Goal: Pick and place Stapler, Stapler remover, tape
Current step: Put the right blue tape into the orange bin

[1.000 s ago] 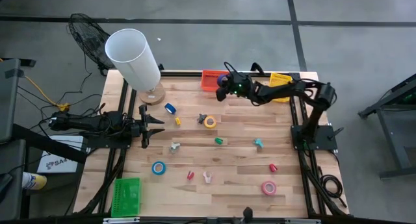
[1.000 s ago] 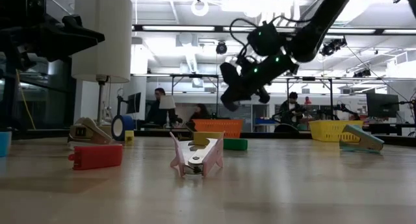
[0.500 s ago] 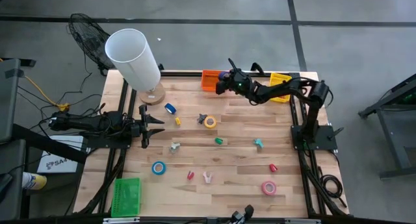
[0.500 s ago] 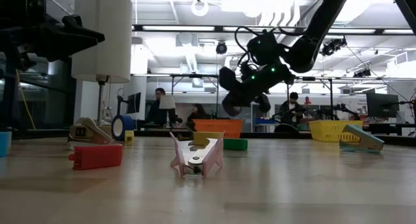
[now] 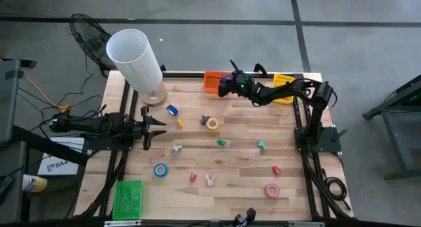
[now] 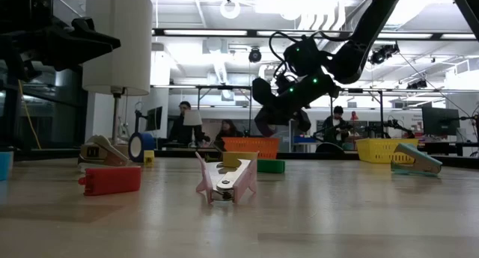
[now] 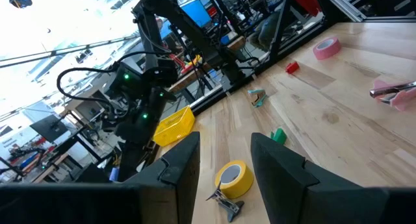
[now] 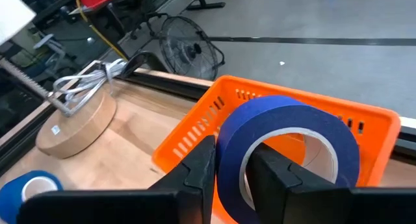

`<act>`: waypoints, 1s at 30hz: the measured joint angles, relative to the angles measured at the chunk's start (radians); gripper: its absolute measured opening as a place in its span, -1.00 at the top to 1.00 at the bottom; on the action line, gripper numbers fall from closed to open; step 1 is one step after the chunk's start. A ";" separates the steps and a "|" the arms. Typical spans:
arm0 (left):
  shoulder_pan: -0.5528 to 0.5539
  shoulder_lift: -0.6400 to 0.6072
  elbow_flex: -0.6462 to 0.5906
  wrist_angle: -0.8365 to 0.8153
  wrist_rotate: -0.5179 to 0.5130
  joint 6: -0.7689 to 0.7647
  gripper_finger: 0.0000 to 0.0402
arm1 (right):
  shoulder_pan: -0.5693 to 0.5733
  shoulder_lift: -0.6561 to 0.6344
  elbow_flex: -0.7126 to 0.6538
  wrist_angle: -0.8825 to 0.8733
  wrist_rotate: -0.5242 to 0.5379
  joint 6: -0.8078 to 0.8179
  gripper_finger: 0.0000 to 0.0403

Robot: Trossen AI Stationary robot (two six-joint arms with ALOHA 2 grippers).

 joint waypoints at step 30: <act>0.000 0.000 0.000 0.000 0.000 0.000 0.33 | -0.011 0.000 0.000 -0.005 -0.039 -0.021 0.16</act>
